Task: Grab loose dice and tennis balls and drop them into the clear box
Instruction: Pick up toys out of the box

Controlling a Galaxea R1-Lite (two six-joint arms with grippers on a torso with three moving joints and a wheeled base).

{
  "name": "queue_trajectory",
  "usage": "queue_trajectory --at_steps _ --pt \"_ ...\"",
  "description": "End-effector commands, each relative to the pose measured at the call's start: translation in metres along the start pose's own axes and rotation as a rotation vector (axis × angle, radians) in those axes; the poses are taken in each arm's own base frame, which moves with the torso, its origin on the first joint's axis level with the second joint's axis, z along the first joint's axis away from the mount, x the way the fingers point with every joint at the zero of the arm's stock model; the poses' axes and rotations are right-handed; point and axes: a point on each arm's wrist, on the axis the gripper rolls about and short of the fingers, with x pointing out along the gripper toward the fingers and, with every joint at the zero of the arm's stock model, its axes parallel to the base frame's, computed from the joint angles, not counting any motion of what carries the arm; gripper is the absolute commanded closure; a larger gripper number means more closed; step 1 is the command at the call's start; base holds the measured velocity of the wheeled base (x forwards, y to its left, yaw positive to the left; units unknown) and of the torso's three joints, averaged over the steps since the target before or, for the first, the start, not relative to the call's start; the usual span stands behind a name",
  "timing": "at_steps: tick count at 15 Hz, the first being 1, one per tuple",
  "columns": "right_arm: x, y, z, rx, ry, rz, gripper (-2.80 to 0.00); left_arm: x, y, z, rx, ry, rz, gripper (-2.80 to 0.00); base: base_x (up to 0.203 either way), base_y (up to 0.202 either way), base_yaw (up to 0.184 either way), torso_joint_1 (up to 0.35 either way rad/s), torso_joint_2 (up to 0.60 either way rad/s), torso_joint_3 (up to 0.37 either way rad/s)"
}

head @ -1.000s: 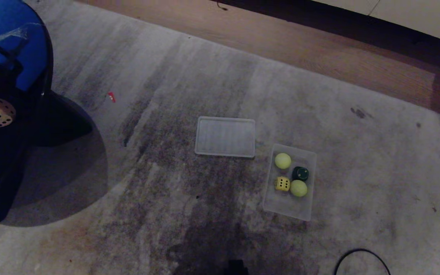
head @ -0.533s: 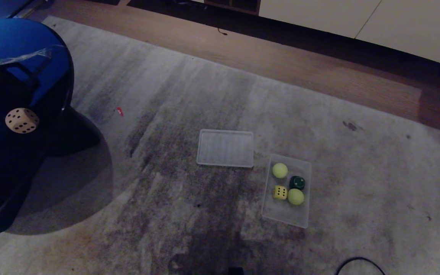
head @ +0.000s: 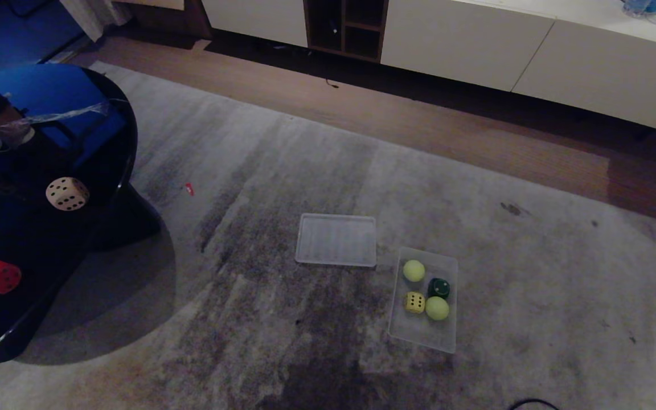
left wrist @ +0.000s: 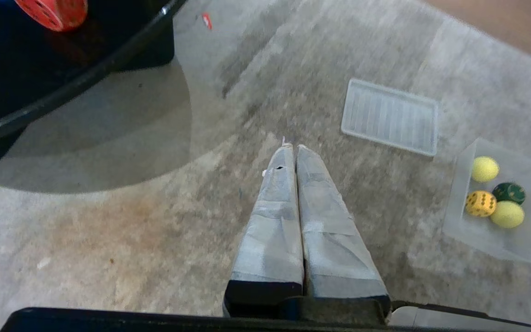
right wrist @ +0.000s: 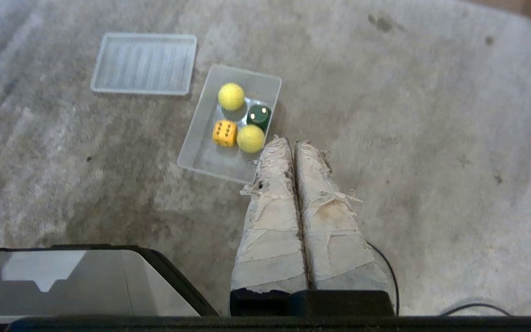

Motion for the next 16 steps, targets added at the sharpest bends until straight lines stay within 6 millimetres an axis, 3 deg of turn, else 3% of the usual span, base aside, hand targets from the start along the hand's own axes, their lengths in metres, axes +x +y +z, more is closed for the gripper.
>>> queue_trajectory --at_steps 1,16 --pt "0.0001 0.0 -0.0001 0.0 0.003 0.0 0.0 0.0001 0.0 0.0001 -0.001 0.001 0.0 0.0 0.0 0.0 0.0 0.002 0.0 0.198" --pt "0.0001 0.0 -0.0001 0.0 0.003 0.0 0.0 0.0001 0.0 0.0001 -0.003 0.001 0.001 0.0 0.0 0.0 0.0 0.002 0.0 0.204"
